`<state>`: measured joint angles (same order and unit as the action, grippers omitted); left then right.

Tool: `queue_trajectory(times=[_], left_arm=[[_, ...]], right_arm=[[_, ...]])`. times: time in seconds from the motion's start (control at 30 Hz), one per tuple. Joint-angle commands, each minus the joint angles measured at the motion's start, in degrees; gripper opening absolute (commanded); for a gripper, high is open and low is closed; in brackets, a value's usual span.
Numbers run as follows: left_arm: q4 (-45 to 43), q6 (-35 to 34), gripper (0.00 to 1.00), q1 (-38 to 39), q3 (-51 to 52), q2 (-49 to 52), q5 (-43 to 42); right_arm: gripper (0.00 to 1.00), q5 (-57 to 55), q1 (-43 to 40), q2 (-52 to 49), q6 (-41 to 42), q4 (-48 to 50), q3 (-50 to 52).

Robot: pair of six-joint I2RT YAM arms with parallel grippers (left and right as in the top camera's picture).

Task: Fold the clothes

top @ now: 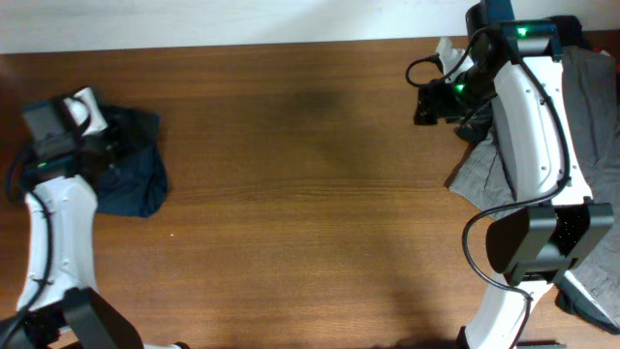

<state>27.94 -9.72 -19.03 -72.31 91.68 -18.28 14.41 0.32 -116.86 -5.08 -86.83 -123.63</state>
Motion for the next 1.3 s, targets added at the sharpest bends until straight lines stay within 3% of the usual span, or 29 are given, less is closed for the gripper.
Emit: queue_trajectory(times=[0.0, 0.23, 0.43, 0.5, 0.8, 1.0, 1.27], left_arm=[[2.03, 9.16, 0.99, 6.75, -3.98, -1.29, 6.08], [10.29, 12.87, 0.99, 16.35, -13.57, -1.27, 10.64], [29.24, 14.78, 0.99, 15.65, -24.41, -1.29, 12.44], [34.51, 14.75, 0.99, 15.06, -26.38, -1.97, 15.37], [47.1, 12.74, 0.99, 14.62, -25.38, -2.62, 14.93], [46.51, 12.72, 0.99, 14.62, -22.77, -3.39, 13.6], [34.8, 11.93, 0.99, 14.62, -5.68, -15.28, 14.01]], right_arm=[[0.99, 5.46, 0.44, 1.11, -0.44, 1.84, -0.24], [0.99, 5.2, -0.26, 1.11, -0.09, 9.11, -0.59], [0.99, 1.14, -1.9, 4.22, 3.15, 5.18, -2.58], [0.99, -5.01, -2.34, 8.68, 6.91, 3.26, -2.58], [0.99, -10.4, -2.21, 24.13, 8.24, -3.89, -0.57], [0.99, -10.47, -2.21, 37.75, 8.59, 0.81, 13.22], [0.99, -12.15, -2.23, 67.38, 8.85, 21.51, 52.39]])
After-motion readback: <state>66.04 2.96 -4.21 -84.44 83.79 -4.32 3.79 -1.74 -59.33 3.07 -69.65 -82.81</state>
